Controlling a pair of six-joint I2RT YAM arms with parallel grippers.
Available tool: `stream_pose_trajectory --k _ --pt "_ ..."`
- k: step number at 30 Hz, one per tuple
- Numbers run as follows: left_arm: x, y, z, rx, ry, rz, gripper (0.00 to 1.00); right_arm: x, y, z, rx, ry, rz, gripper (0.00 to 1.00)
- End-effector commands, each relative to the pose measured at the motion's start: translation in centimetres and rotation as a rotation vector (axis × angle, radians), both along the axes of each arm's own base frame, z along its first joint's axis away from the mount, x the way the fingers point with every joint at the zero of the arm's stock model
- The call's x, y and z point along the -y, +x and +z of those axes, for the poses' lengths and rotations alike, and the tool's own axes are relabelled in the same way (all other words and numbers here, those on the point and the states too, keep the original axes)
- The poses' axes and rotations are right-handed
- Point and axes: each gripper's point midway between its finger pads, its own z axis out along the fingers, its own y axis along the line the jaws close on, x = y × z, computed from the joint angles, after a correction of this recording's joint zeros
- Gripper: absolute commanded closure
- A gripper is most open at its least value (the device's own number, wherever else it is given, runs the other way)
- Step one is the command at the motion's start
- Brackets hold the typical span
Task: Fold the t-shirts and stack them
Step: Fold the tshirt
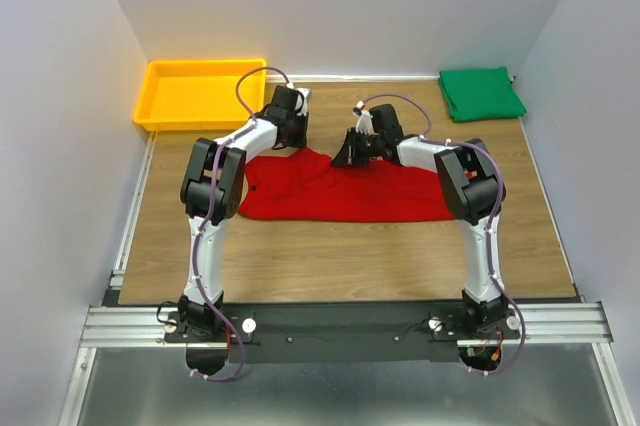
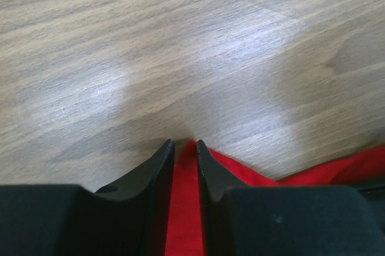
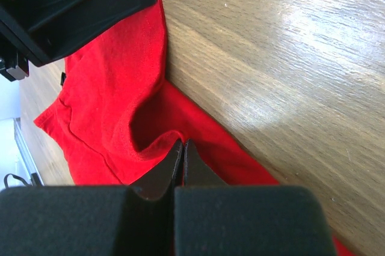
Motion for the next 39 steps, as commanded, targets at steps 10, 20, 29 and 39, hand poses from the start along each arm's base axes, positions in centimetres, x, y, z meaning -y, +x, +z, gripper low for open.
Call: stream_pose_trajectory --k 10,20,29,39 --pt "0.6 -2.1 -2.0 -0.075 0.026 -0.053 0.70 -0.4 0.1 -0.1 0.011 0.017 0.019 0.97" --pt "0.6 -2.7 -2.4 -0.089 0.032 -0.065 0.91 -0.5 0.4 0.3 0.023 0.021 0.018 0.97" --pt "0.0 -1.5 0.9 0.011 0.020 -0.055 1.00 -0.6 0.6 1.4 0.052 0.029 0.030 0.98" --pt "-1.6 0.3 6.4 0.159 -0.031 -0.019 1.00 0.3 1.3 3.9 0.147 -0.012 -0.011 0.98"
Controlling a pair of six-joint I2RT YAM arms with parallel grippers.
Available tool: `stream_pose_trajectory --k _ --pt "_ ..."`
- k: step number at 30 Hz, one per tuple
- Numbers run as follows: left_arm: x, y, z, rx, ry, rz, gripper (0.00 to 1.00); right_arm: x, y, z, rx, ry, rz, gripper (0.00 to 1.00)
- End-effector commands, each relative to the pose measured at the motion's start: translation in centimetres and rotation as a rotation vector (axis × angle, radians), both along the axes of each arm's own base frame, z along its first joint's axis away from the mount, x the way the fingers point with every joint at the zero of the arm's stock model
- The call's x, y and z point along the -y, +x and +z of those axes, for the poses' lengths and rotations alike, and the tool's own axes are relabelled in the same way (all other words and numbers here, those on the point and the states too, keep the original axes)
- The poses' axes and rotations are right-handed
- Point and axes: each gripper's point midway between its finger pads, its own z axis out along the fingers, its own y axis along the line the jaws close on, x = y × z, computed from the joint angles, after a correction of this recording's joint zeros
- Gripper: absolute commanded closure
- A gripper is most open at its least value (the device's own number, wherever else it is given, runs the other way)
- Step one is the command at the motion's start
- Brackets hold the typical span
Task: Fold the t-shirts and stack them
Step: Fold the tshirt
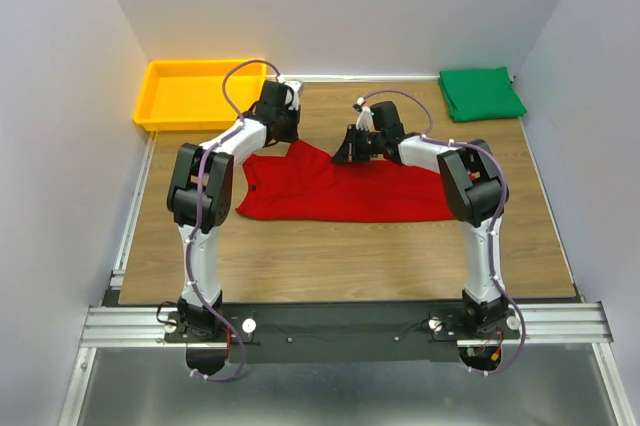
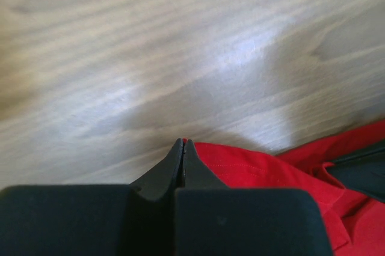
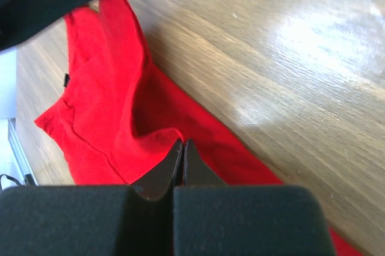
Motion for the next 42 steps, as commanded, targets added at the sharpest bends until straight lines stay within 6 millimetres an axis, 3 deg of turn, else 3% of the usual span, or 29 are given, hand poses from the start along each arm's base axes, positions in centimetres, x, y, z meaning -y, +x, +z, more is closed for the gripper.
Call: stream_pose_trajectory --k 1,11,20,34,42 --pt "-0.3 0.8 3.8 0.103 -0.027 -0.004 1.00 0.4 1.0 3.3 0.115 -0.009 -0.019 0.98" --pt "-0.2 0.0 6.1 0.161 -0.071 -0.027 1.00 0.7 -0.1 4.2 0.134 -0.009 0.010 0.98" --pt "-0.9 -1.5 5.1 0.127 -0.060 -0.008 1.00 1.1 -1.5 4.2 0.144 -0.015 0.049 0.98" --pt "-2.3 -3.3 5.6 0.120 -0.072 0.033 1.00 0.6 -3.4 5.1 0.180 0.018 0.157 0.97" --pt "-3.2 -5.4 4.3 0.075 -0.082 0.067 1.00 0.1 -4.4 4.1 0.173 0.005 0.211 0.97"
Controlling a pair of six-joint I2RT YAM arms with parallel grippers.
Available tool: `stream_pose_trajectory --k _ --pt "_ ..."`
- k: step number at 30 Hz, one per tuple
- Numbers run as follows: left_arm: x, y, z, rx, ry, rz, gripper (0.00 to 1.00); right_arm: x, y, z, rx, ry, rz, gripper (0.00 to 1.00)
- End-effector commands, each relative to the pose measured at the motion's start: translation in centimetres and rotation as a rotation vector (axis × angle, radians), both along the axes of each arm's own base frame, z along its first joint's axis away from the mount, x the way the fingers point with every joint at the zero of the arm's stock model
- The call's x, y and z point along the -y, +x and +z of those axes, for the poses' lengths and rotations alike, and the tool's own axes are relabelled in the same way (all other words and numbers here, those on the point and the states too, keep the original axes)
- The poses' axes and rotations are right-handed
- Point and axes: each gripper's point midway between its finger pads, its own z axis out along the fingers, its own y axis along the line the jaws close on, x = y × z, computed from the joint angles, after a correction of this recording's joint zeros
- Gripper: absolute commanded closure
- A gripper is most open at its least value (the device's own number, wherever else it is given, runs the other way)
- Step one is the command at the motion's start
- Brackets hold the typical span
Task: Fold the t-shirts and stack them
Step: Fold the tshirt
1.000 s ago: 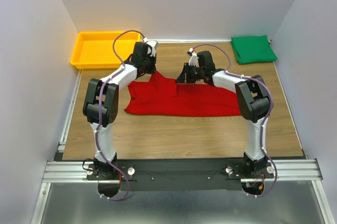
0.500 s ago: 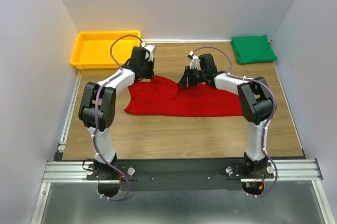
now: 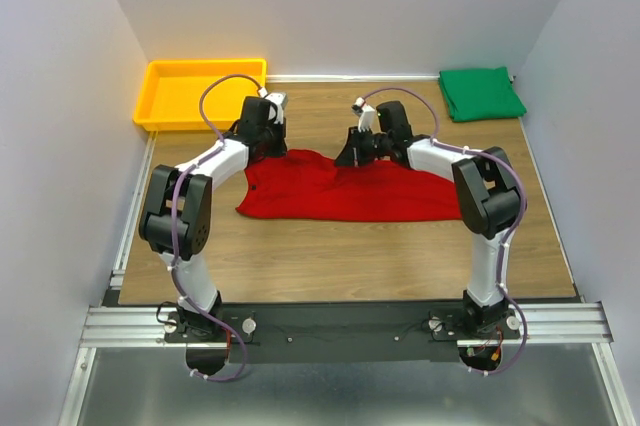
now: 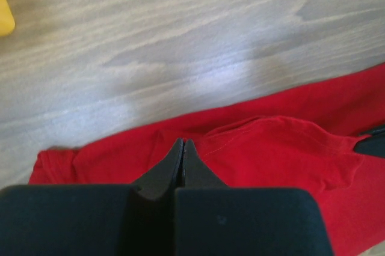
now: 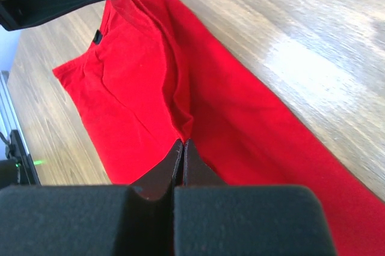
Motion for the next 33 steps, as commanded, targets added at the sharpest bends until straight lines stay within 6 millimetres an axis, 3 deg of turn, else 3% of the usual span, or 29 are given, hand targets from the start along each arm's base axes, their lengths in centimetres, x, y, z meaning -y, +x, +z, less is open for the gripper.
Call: stream_pose_trajectory --k 1,8,18,24,30,33 --pt "-0.5 -0.7 1.0 0.018 -0.022 0.026 1.00 -0.7 -1.5 0.1 0.016 -0.002 0.073 0.97" --pt "-1.5 -1.9 0.0 -0.017 0.001 0.059 1.00 -1.7 -2.7 -0.2 0.031 -0.025 0.126 0.97" --pt "-2.9 -3.4 -1.8 -0.064 0.053 0.105 1.00 -1.3 -4.7 -3.2 -0.015 -0.112 0.162 0.93" --pt "-3.6 -4.2 -2.2 -0.079 0.066 0.136 1.00 -1.5 -5.6 -2.7 -0.012 -0.110 0.188 0.92" --pt "-3.8 -4.5 -1.8 -0.069 0.060 0.146 0.99 -2.8 -7.4 -1.9 -0.024 -0.089 0.243 0.81" --pt "-3.8 -4.9 -1.5 -0.061 0.053 0.140 0.89 -2.9 -8.2 -2.2 -0.036 -0.098 0.250 0.76"
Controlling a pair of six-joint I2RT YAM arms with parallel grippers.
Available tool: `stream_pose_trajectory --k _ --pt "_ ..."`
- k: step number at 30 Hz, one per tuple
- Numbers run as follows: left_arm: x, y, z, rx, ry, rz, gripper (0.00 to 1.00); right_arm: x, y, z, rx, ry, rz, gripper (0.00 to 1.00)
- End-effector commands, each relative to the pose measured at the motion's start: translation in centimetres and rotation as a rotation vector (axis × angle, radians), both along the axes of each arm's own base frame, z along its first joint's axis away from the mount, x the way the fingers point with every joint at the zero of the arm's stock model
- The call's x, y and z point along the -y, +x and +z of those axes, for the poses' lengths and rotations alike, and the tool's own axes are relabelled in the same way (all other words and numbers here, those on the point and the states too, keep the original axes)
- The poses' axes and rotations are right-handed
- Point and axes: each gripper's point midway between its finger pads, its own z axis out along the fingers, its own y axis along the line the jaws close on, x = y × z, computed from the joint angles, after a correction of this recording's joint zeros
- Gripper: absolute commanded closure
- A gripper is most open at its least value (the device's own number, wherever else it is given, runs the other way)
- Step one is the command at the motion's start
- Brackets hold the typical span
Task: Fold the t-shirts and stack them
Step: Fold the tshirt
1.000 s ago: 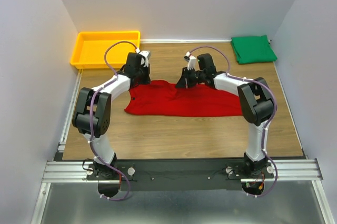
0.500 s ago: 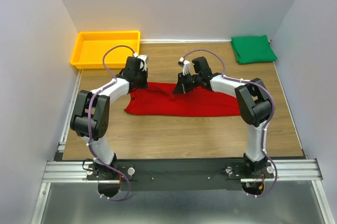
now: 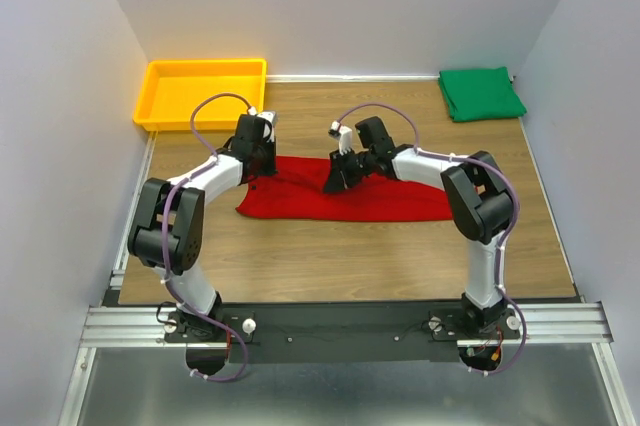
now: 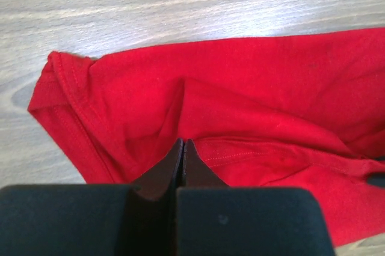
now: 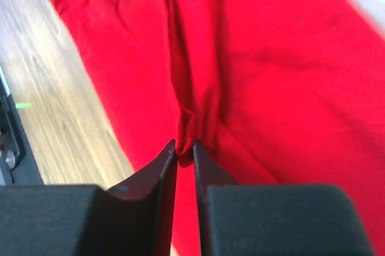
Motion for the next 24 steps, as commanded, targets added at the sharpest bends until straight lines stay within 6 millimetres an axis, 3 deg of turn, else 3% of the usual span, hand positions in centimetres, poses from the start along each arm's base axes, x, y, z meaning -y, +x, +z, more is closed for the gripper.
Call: stream_pose_trajectory --k 1,3,11,13,14,15,18,19,20,24 --pt "-0.6 0.0 1.8 0.048 0.000 0.027 0.85 -0.3 -2.6 0.3 -0.032 -0.006 0.047 0.75" --pt "-0.7 -0.2 2.0 0.053 -0.004 0.032 0.73 -0.1 -2.8 0.2 -0.033 -0.020 0.039 0.70" --pt "-1.3 -1.2 5.6 0.148 -0.036 0.067 0.50 -0.3 -4.4 1.5 0.005 -0.072 0.060 0.64" --pt "-1.5 -1.6 6.6 0.175 -0.046 0.077 0.50 -0.1 -4.7 1.5 0.005 -0.083 0.056 0.64" --pt "-1.6 -1.9 8.0 0.210 -0.061 0.084 0.50 -0.1 -4.8 2.0 0.009 -0.079 0.052 0.63" --pt "-1.9 -2.3 7.9 0.214 -0.058 0.095 0.41 0.0 -4.7 2.3 0.010 -0.078 0.043 0.63" --pt "-3.4 -3.4 10.4 0.303 -0.048 0.158 0.41 0.0 -3.8 4.3 0.030 -0.068 -0.030 0.63" --pt "-3.8 -3.6 9.8 0.294 -0.037 0.171 0.41 0.0 -3.7 4.3 0.025 -0.069 -0.042 0.63" --pt "-4.2 -4.0 11.1 0.333 -0.044 0.184 0.41 -0.3 -3.0 5.2 0.040 -0.058 -0.060 0.64" --pt "-6.4 -5.7 11.9 0.386 -0.007 0.268 0.42 -1.6 -0.7 6.7 0.042 -0.018 -0.142 0.64"
